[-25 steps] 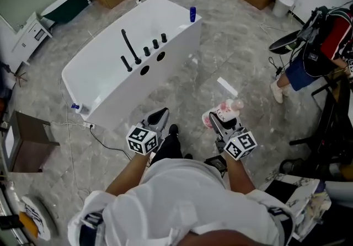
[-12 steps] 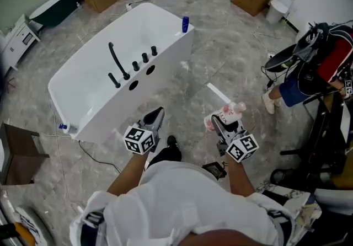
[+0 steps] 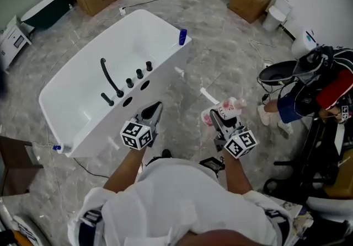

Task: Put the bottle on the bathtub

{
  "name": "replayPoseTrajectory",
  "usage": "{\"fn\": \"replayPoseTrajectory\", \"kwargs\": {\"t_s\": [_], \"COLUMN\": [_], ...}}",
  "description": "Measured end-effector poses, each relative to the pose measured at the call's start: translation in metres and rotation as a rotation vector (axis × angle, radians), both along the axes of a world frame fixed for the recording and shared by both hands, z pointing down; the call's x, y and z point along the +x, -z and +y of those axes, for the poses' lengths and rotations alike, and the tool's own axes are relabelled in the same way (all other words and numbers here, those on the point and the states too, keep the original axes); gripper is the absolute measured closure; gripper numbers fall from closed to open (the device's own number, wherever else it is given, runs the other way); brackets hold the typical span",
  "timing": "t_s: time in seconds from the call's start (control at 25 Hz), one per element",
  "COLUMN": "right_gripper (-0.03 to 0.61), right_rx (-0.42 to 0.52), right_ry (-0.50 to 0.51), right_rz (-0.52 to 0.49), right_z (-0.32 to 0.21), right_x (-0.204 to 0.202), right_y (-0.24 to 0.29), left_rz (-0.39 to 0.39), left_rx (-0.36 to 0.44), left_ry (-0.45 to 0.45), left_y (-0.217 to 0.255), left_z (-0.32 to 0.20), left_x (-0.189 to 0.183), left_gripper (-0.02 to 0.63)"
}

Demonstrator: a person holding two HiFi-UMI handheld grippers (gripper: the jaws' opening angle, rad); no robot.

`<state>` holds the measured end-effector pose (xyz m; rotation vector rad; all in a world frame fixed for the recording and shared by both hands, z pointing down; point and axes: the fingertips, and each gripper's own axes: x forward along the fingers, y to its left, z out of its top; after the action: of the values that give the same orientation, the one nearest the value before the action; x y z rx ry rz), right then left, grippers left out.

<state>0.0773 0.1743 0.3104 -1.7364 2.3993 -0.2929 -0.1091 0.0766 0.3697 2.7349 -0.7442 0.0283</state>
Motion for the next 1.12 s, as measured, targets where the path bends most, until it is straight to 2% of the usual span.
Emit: {"fn": "replayPoseTrajectory", "kwargs": {"t_s": [0.24, 0.48, 0.76, 0.96, 1.12], "right_gripper": [0.347, 0.347, 0.347, 0.347, 0.347], "right_rx": [-0.003, -0.032, -0.039, -0.035, -0.057], "right_ry": [0.033, 0.066, 0.164, 0.326, 0.418], "right_rz": [-0.03, -0.058, -0.089, -0.068, -0.069], "right_z": [-0.041, -0.088, -0.192, -0.275, -0.328], "right_x": [-0.003, 0.019, 0.073, 0.091, 0.111], "right_y": [-0.005, -0.013, -0.019, -0.022, -0.027], "left_rz": [0.017, 0.002, -0.013, -0.053, -0.033], "left_rx": [-0.034, -0.064, -0.069, -0.065, -0.073], "left_ry": [0.005, 0.03, 0.139, 0.255, 0.368], "left_y": [-0.018, -0.024, -0.024, -0.021, -0.03], "left_z": [-0.039, -0.078, -0.16, -0.219, -0.256], "left_x": [0.013, 0.032, 0.075, 0.095, 0.113], "left_gripper": [0.598, 0.598, 0.598, 0.598, 0.598]}}
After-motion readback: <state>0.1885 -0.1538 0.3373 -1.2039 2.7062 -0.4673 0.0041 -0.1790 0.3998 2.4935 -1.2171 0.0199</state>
